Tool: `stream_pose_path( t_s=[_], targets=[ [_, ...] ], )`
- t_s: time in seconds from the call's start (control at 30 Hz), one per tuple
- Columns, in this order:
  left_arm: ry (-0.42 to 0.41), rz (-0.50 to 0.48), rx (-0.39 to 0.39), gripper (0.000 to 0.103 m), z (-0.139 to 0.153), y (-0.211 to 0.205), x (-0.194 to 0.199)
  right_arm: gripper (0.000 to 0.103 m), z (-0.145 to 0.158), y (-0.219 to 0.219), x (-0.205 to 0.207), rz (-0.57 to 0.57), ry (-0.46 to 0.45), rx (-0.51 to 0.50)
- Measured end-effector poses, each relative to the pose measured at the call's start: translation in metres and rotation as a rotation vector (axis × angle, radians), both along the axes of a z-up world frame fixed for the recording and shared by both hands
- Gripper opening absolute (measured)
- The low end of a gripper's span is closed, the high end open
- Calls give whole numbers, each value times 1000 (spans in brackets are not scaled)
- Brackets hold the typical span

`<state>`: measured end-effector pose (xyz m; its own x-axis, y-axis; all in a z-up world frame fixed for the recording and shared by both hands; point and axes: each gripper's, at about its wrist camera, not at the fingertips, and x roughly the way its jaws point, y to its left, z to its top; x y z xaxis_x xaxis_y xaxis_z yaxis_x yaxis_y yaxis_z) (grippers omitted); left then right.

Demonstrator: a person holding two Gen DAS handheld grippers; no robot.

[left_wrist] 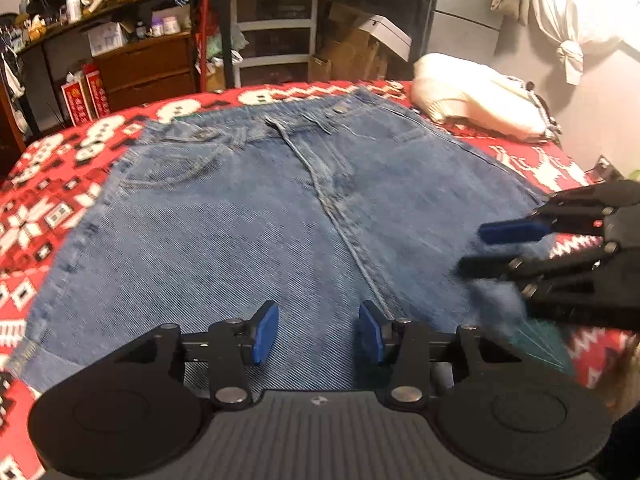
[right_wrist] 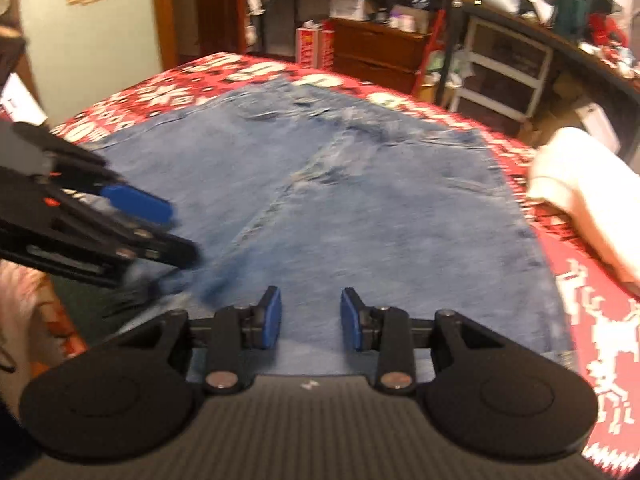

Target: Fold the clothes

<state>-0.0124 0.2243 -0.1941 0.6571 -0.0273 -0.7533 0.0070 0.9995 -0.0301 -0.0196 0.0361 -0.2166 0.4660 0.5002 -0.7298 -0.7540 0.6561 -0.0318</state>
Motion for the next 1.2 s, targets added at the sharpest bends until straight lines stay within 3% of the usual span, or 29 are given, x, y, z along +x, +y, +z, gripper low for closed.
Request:
stream_pose_path(
  t_s=[0.1, 0.23, 0.4, 0.57, 0.67, 0.83, 1.2],
  targets=[
    [0, -17, 57, 45, -3, 4, 8, 37, -1, -6, 16, -38, -19, -9],
    [28, -25, 46, 47, -11, 6, 14, 37, -9, -10, 33, -63, -14, -24],
    [32, -65, 43, 57, -12, -5, 6, 38, -13, -4, 22, -22, -19, -27],
    [44, -75, 39, 56, -12, -13, -3, 35, -12, 2, 5, -6, -17, -23],
    [47, -77, 38, 56, -13, -13, -7, 39, -11, 2, 0, 27, 46, 10],
    [54, -75, 39, 56, -12, -15, -11, 38, -10, 10, -23, 90, 19, -12],
    [44, -17, 11, 57, -6, -5, -13, 41, -5, 5, -14, 48, 103, 38]
  ],
)
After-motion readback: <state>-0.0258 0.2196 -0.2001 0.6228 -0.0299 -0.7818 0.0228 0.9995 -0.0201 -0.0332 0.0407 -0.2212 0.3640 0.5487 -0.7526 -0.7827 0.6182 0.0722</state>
